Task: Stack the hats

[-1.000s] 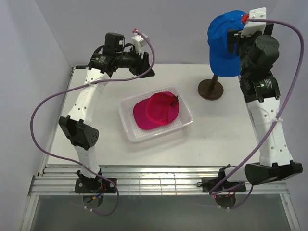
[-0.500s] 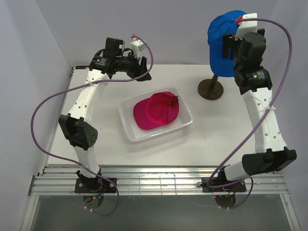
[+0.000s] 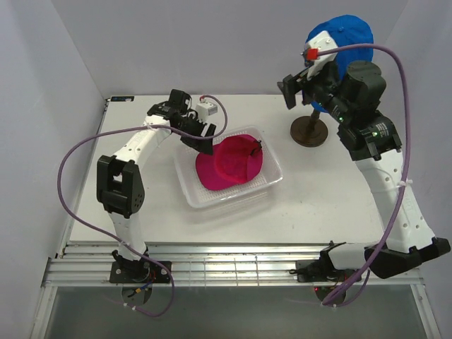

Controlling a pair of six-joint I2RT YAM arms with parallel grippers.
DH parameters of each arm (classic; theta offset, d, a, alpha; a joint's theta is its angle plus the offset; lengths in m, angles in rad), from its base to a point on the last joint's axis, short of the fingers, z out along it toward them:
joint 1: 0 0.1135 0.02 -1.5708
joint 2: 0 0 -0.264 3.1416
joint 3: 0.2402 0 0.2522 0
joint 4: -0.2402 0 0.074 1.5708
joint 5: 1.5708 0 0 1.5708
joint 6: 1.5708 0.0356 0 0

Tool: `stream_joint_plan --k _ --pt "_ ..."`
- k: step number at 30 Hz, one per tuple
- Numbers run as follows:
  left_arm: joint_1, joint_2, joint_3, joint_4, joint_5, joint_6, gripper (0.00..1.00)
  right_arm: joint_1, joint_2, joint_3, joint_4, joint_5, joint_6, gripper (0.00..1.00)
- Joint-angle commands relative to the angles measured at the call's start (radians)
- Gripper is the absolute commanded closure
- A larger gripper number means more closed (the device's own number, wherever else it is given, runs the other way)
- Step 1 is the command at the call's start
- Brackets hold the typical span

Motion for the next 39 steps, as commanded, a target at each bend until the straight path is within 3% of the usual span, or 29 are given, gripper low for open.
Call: stream_joint_plan --k 1,5,8,11,21,26,28,33,36,37,39 --pt "-0.022 0.061 0.004 0.020 -0.072 0.004 0.17 0.118 0.053 -0.006 -0.084 -0.031 0.000 0.13" --pt "-0.042 0.081 -0.025 0.043 -0.187 -0.011 0.26 0.138 0.012 -0.133 -0.042 -0.053 0.141 0.19" --pt "-0.043 0.072 -0.051 0.066 -0.246 -0.016 0.31 0.145 -0.085 -0.309 0.110 -0.100 0.175 0.19" --pt "-0.046 0.079 -0.077 0.082 -0.257 -0.016 0.27 0.150 -0.153 -0.394 0.204 -0.151 0.176 0.19" --pt "-0.074 0.124 -0.130 0.162 -0.415 -0.007 0.19 0.158 -0.190 -0.414 0.212 -0.204 0.150 0.19" --pt "-0.074 0.168 -0.125 0.165 -0.309 -0.030 0.19 0.165 -0.199 -0.451 0.241 -0.234 0.149 0.19" --pt "-0.074 0.182 -0.113 0.165 -0.266 -0.044 0.25 0.168 -0.208 -0.460 0.244 -0.237 0.144 0.19" --pt "-0.072 0.213 -0.080 0.165 -0.214 -0.070 0.58 0.168 -0.231 -0.470 0.232 -0.217 0.130 0.18" --pt "-0.074 0.167 -0.074 0.165 -0.208 -0.071 0.73 0.168 -0.243 -0.482 0.225 -0.208 0.120 0.17" --pt "-0.074 0.155 -0.073 0.167 -0.211 -0.071 0.88 0.168 -0.243 -0.483 0.224 -0.208 0.121 0.17" --pt "-0.074 0.117 -0.064 0.165 -0.214 -0.073 1.00 0.168 -0.243 -0.490 0.225 -0.206 0.120 0.17"
